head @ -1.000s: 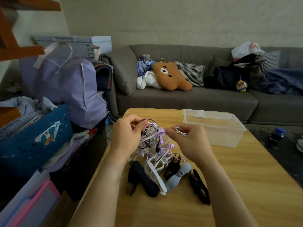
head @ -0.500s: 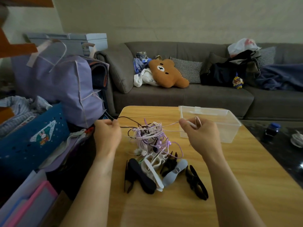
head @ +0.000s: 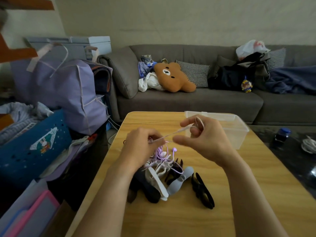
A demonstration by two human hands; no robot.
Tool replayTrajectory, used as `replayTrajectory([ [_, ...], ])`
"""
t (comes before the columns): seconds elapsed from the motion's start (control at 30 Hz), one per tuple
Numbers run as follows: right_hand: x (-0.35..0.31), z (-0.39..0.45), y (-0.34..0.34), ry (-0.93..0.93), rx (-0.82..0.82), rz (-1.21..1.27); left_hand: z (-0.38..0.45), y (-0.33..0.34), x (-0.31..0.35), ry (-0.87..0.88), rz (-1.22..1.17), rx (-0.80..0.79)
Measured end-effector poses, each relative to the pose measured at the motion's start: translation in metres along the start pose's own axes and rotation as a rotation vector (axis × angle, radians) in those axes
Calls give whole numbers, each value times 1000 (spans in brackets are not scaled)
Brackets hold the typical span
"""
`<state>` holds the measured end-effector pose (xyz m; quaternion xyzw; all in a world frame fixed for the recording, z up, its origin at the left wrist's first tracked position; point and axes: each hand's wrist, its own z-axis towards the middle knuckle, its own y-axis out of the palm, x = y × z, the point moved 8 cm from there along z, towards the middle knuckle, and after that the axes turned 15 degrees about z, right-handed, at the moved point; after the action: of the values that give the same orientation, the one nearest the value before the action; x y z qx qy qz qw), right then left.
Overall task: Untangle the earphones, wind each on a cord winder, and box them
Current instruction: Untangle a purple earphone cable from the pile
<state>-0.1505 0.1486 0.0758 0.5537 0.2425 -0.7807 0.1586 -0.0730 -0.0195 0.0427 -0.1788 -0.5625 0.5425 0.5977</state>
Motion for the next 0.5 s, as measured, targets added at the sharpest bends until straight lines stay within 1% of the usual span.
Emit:
replayTrajectory([
  [0.03, 3, 1, -3, 1, -2, -62, 0, -5, -5, -6, 15, 36],
  [0.07, 4, 2, -6, -23, 36, -118, 1, -8, -11, -19, 21, 70],
  [0.1, 4, 3, -11, -62, 106, -168, 2, -12, -16, -29, 24, 106],
  [0.23, 6, -5, -38, -151, 483, -260, 4, -22, -27, 0, 52, 226],
  [0.3, 7, -12, -56, -187, 639, -263, 3, -28, -37, -35, 72, 267],
  [0.37, 10, -15, -71, -194, 702, -285, 2, -38, -49, -78, 75, 333],
  [0.43, 16, -12, -81, -152, 700, -294, -2, -50, -60, -130, 56, 410],
  [0.5, 24, -11, -86, -91, 679, -284, -3, -52, -67, -176, 13, 415],
])
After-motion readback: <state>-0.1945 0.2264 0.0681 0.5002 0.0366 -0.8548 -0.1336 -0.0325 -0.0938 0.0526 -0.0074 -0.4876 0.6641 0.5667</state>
